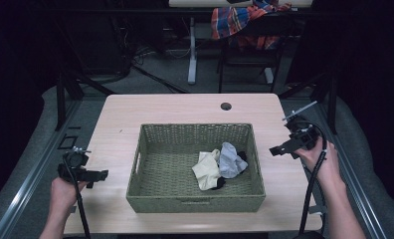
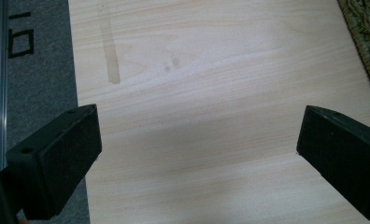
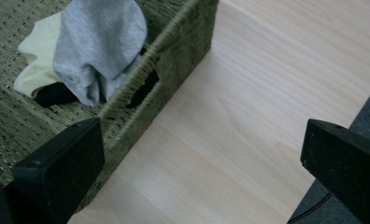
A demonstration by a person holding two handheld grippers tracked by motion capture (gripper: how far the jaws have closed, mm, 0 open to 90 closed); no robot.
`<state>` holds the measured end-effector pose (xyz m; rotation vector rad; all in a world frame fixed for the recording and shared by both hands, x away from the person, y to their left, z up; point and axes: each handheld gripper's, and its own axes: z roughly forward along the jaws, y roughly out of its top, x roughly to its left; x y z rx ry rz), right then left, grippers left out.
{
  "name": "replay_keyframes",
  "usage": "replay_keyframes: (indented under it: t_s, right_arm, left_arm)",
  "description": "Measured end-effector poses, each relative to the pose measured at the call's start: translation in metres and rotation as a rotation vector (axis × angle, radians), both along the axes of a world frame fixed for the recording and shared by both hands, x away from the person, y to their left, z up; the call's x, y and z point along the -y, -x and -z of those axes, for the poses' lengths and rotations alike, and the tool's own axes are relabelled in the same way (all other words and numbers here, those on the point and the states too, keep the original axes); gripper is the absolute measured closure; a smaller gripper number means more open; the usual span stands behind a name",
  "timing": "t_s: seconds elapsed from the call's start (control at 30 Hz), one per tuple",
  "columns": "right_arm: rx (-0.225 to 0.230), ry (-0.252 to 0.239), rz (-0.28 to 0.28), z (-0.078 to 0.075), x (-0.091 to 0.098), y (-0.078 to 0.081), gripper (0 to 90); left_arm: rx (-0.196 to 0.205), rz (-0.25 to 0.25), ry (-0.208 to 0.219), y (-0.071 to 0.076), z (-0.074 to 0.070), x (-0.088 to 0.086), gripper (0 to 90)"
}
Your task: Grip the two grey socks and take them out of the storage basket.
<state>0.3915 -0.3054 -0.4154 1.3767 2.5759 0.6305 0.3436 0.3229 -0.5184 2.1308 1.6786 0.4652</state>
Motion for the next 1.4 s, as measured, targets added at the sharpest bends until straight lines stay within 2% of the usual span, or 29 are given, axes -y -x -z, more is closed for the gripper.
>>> replay_keyframes:
  t_s: [0.07, 0.13, 0.17, 0.2, 0.27, 0.37, 0.4, 0.43, 0.47, 0.5, 0.6, 0.63, 0.77, 0.8, 0.83, 0.87, 0.9, 0.93, 0.97, 1.0, 1.03, 1.07, 1.1, 1.13, 1.27, 1.33, 1.37, 1.4]
  right_arm:
    - [-0.008, 0.006, -0.01, -0.002, -0.004, -0.002, 0.0]
    - [0.002, -0.009, -0.036, -0.005, -0.014, -0.003, 0.0]
    - [-0.003, 0.019, -0.059, -0.008, -0.025, -0.005, 0.0]
    - [-0.003, 0.019, -0.059, -0.008, -0.025, -0.005, 0.0]
    - [0.001, 0.02, -0.1, -0.013, -0.041, -0.006, 0.0]
    - [-0.005, 0.03, -0.131, -0.015, -0.056, -0.01, 0.0]
    - [-0.005, 0.03, -0.131, -0.015, -0.056, -0.01, 0.0]
    - [-0.008, 0.029, -0.149, -0.014, -0.067, -0.011, 0.0]
    - [-0.008, 0.029, -0.149, -0.014, -0.067, -0.011, 0.0]
    - [-0.015, 0.035, -0.171, -0.012, -0.077, -0.015, 0.0]
    - [-0.026, 0.047, -0.184, -0.011, -0.087, -0.018, 0.1]
    - [-0.039, 0.052, -0.211, -0.008, -0.098, -0.019, 0.8]
    - [-0.052, 0.07, -0.225, -0.003, -0.112, -0.023, 3.8]
    - [-0.06, 0.073, -0.233, -0.001, -0.117, -0.024, 5.4]
    - [-0.076, 0.091, -0.253, 0.004, -0.126, -0.023, 13.3]
    - [-0.079, 0.108, -0.262, 0.005, -0.129, -0.024, 14.9]
    - [-0.079, 0.108, -0.262, 0.005, -0.129, -0.024, 14.9]
    - [-0.088, 0.094, -0.258, 0.01, -0.134, -0.025, 19.9]
    - [-0.088, 0.094, -0.258, 0.01, -0.134, -0.025, 19.9]
    - [-0.093, 0.097, -0.261, 0.015, -0.137, -0.025, 23.8]
    - [-0.101, 0.114, -0.262, 0.019, -0.139, -0.024, 25.5]
    - [-0.123, 0.149, -0.258, 0.028, -0.143, -0.025, 31.9]
    - [-0.123, 0.149, -0.258, 0.028, -0.143, -0.025, 31.9]
    - [-0.127, 0.175, -0.251, 0.034, -0.145, -0.027, 37.6]
    - [-0.143, 0.182, -0.257, 0.04, -0.149, -0.028, 41.5]
    - [-0.159, 0.197, -0.257, 0.044, -0.151, -0.03, 44.1]
    - [-0.17, 0.219, -0.251, 0.048, -0.152, -0.031, 47.7]
    - [-0.17, 0.219, -0.251, 0.048, -0.152, -0.031, 47.7]
  left_arm:
    - [-0.003, 0.002, -0.002, -0.001, 0.0, 0.001, 0.2]
    - [-0.005, 0.001, 0.001, -0.002, 0.001, 0.002, 0.2]
    - [-0.012, 0.006, -0.005, -0.003, 0.001, 0.003, 0.3]
    - [-0.012, 0.006, -0.005, -0.003, 0.001, 0.003, 0.2]
    - [-0.011, 0.019, -0.008, -0.003, 0.0, 0.004, 0.2]
    - [-0.005, 0.018, -0.004, -0.004, 0.001, 0.004, 0.3]
    - [-0.005, 0.018, -0.004, -0.004, 0.001, 0.004, 0.2]
    - [0.0, 0.019, -0.005, -0.003, 0.0, 0.004, 0.2]
    - [0.0, 0.019, -0.005, -0.003, 0.0, 0.004, 0.2]
    - [-0.003, 0.021, 0.002, -0.004, 0.0, 0.003, 0.2]
    - [-0.006, 0.024, 0.001, -0.006, 0.001, 0.004, 0.2]
    - [-0.001, 0.024, 0.006, -0.005, 0.0, 0.004, 0.2]
    - [-0.011, 0.024, 0.01, -0.006, 0.001, 0.004, 0.2]
    - [-0.008, 0.025, 0.007, -0.006, 0.001, 0.004, 0.2]
    - [0.002, 0.022, 0.016, -0.006, 0.0, 0.003, 0.2]
    - [0.003, 0.023, 0.017, -0.007, 0.0, 0.003, 0.2]
    - [0.003, 0.023, 0.017, -0.007, 0.0, 0.003, 0.2]
    - [-0.008, 0.032, 0.017, -0.007, 0.0, 0.004, 0.2]
    - [-0.008, 0.032, 0.017, -0.007, 0.0, 0.004, 0.2]
    - [0.002, 0.032, 0.013, -0.006, -0.001, 0.004, 0.2]
    - [0.008, 0.03, 0.013, -0.005, -0.001, 0.003, 0.2]
    - [0.011, 0.027, 0.017, -0.005, -0.001, 0.002, 0.2]
    - [0.005, 0.027, 0.022, -0.005, -0.001, 0.001, 0.2]
    - [0.003, 0.023, 0.023, -0.005, 0.0, 0.001, 0.2]
    - [0.002, 0.026, 0.024, -0.005, 0.0, 0.002, 0.2]
    - [-0.009, 0.032, 0.016, -0.006, 0.001, 0.003, 0.2]
    - [-0.001, 0.024, 0.018, -0.004, 0.0, 0.0, 0.2]
    - [-0.001, 0.024, 0.018, -0.004, 0.0, 0.0, 0.2]
